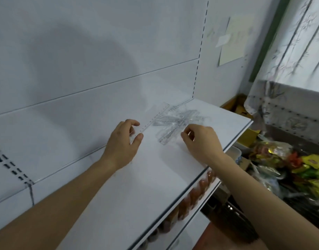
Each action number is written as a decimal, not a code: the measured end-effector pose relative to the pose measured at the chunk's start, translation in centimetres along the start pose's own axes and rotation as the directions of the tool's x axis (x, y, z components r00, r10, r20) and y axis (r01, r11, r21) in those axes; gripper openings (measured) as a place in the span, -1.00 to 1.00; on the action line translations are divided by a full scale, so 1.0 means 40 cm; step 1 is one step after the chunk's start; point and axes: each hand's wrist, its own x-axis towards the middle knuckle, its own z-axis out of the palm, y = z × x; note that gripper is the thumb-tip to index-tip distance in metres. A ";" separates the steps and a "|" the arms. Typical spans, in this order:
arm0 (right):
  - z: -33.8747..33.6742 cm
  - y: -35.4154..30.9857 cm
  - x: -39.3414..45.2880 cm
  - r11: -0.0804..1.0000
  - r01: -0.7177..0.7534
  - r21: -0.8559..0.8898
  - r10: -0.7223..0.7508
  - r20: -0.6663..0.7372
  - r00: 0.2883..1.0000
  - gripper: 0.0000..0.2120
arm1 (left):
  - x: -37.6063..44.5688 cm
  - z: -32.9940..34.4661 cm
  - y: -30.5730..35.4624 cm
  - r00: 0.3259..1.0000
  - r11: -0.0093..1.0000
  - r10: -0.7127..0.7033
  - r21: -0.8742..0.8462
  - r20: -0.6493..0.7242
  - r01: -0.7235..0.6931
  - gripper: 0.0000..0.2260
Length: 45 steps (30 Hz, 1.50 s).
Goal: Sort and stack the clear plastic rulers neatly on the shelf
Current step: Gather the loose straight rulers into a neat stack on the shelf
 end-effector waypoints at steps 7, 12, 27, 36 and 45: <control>-0.011 0.183 0.087 0.998 -0.065 0.020 0.065 0.021 0.998 -0.89 | 0.154 0.201 0.066 0.996 0.996 -0.085 0.013 0.039 0.085 -0.83; -0.006 0.206 0.095 0.998 -0.023 0.064 0.021 0.026 0.999 -0.92 | 0.182 0.265 0.067 0.990 0.986 -0.131 0.106 0.052 0.125 -0.89; -0.012 0.094 0.036 0.966 0.260 -0.004 -0.258 0.132 0.957 -0.63 | 0.017 0.052 0.013 0.989 0.905 -0.148 0.405 0.007 0.132 -0.70; 0.070 -0.321 -0.113 0.835 0.534 0.129 -0.526 0.470 0.709 -0.37 | -0.366 -0.279 -0.051 0.949 0.796 -0.294 0.520 -0.115 0.310 -0.40; 0.125 -0.782 -0.501 0.701 0.664 0.259 -0.672 0.551 0.495 -0.33 | -0.931 -0.713 -0.111 0.839 0.622 -0.459 0.569 -0.291 0.538 -0.43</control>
